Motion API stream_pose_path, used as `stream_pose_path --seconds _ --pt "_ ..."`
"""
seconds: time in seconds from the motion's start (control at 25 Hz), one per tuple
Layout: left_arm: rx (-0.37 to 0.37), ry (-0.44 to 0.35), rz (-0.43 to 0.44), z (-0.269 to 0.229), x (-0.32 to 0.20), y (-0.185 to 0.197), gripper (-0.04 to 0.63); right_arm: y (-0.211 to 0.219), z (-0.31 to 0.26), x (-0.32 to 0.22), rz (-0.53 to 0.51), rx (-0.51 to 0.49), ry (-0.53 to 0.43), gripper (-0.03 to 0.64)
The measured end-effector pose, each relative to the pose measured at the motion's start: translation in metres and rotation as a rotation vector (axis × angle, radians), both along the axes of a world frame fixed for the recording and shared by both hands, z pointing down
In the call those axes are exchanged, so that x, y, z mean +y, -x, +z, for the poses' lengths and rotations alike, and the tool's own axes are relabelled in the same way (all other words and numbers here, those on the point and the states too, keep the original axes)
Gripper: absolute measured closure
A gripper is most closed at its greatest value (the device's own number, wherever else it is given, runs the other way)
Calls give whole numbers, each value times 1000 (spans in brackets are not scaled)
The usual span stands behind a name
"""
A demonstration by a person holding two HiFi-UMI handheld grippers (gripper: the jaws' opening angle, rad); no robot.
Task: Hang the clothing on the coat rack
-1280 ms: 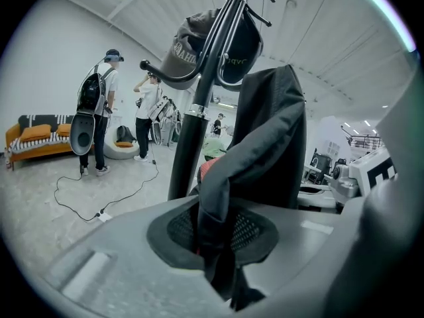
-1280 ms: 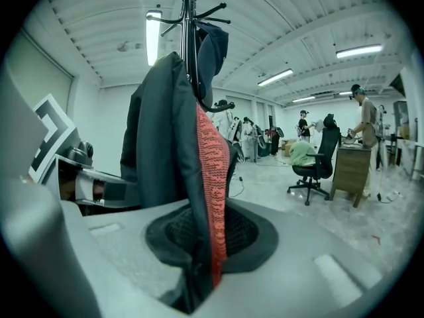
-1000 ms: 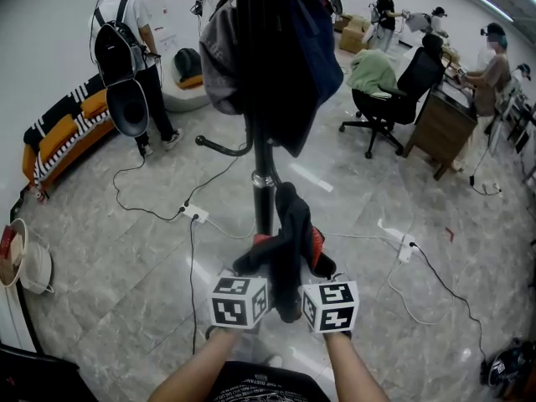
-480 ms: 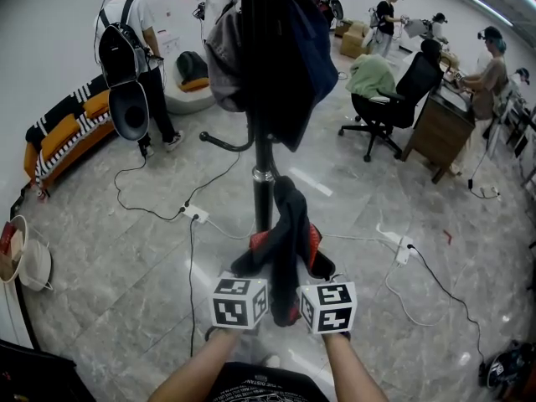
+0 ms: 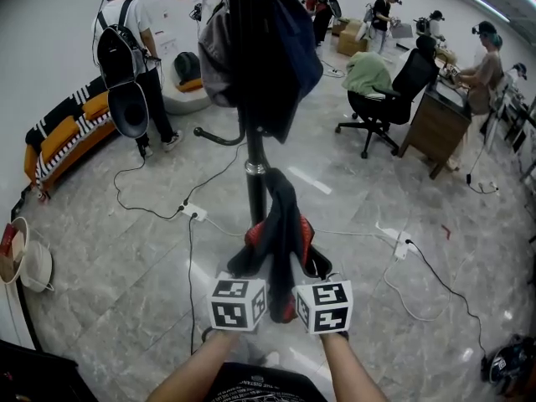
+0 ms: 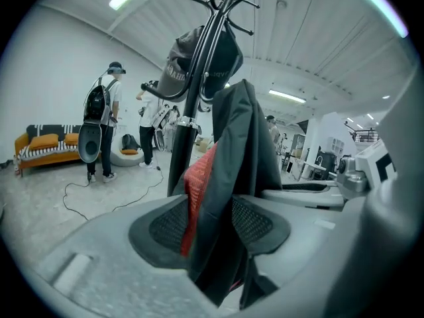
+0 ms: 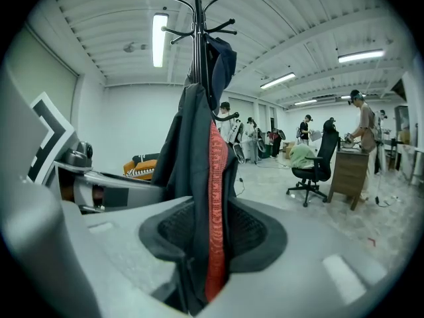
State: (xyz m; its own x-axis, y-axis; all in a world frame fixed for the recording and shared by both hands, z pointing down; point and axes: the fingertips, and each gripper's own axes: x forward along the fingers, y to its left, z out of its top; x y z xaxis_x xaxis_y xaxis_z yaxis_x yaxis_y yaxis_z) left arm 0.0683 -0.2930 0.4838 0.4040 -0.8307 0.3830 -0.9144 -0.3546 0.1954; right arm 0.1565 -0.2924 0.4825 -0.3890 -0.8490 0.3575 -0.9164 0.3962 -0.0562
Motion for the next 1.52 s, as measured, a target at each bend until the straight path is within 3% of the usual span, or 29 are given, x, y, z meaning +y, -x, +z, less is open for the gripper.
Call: stream_pose_path --seconds 0.32,0.96,1.36,1.52 --pt "-5 -52 54 -20 3 -7 413 4 -2 7 21 6 6 488" --pt "8 -18 179 -23 37 -2 414 25 -27 42 97 13 -18 485" --pt "-18 -41 230 -27 73 2 417 36 -46 75 147 -29 -39 506" --pt "3 -55 225 -34 85 9 417 43 -55 92 155 -26 -57 517"
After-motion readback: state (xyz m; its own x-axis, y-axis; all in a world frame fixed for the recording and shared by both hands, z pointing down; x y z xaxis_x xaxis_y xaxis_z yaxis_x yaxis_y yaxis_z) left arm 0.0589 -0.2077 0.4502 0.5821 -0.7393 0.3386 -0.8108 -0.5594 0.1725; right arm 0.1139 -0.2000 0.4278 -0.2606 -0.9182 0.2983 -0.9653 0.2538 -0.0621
